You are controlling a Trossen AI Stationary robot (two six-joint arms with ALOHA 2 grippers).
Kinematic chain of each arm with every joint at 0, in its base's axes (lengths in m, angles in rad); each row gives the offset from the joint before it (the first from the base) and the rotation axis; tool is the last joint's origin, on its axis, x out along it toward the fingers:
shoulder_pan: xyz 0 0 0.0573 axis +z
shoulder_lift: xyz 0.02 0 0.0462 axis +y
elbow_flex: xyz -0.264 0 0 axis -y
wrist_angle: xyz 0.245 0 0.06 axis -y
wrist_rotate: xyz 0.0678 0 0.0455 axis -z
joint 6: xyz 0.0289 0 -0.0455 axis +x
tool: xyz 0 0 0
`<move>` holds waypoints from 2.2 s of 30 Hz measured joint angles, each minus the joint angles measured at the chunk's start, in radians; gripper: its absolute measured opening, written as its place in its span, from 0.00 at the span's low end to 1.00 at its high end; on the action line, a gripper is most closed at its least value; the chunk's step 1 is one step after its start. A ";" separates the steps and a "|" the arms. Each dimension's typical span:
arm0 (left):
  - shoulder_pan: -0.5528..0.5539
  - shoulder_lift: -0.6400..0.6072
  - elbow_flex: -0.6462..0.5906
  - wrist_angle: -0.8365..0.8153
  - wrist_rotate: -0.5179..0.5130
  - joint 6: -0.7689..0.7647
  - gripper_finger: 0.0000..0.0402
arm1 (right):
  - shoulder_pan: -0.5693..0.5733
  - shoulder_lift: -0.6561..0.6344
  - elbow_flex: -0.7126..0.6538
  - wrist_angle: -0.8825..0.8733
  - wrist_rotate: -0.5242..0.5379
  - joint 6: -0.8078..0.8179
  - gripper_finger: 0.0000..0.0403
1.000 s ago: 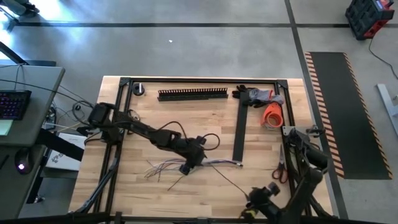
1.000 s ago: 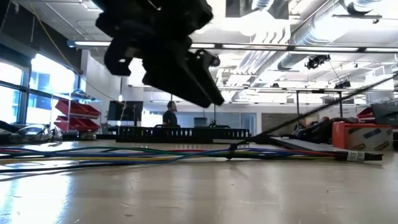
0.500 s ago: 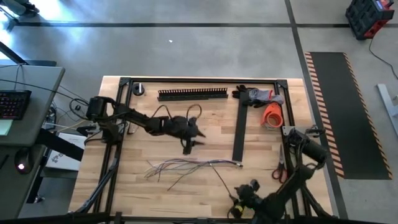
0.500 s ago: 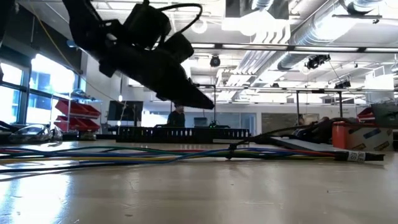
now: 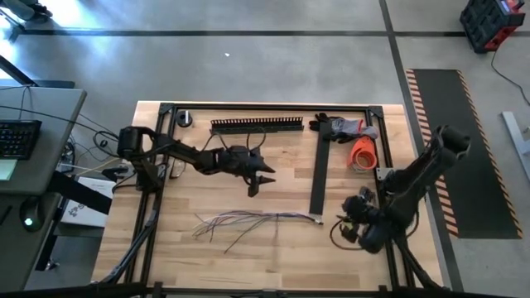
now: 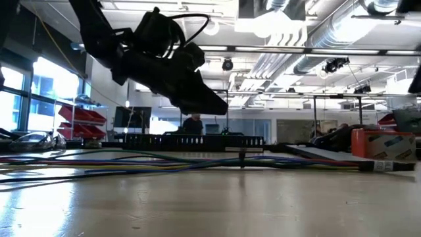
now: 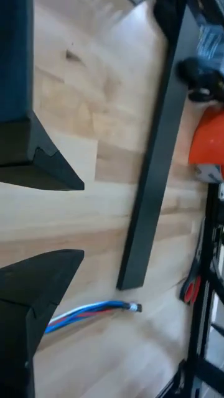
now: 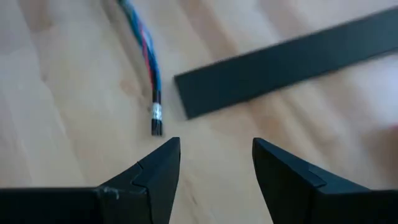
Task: Ziptie cables
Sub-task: Put the cable wires into the black cable duct
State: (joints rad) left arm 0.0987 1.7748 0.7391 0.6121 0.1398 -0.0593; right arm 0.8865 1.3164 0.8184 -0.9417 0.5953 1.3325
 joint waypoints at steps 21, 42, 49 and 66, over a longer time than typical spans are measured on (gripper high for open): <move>0.035 -0.002 -0.054 0.014 -0.294 -0.173 0.36 | -0.168 0.159 -0.375 1.074 -0.174 -0.573 0.38; 0.449 0.021 0.105 -0.270 -0.041 0.220 0.48 | -0.150 0.317 -0.374 1.140 -0.008 -0.423 0.21; 0.479 0.026 0.108 -0.358 -0.062 0.282 0.44 | -0.152 0.317 -0.375 1.151 -0.004 -0.440 0.21; 0.370 0.042 0.103 -0.564 -0.032 0.209 0.01 | -0.145 0.319 -0.231 1.015 -0.009 -0.554 0.03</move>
State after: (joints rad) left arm 0.4685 1.8168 0.8419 0.0483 0.1079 0.1496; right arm 0.7410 1.6356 0.5875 0.0733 0.5866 0.7781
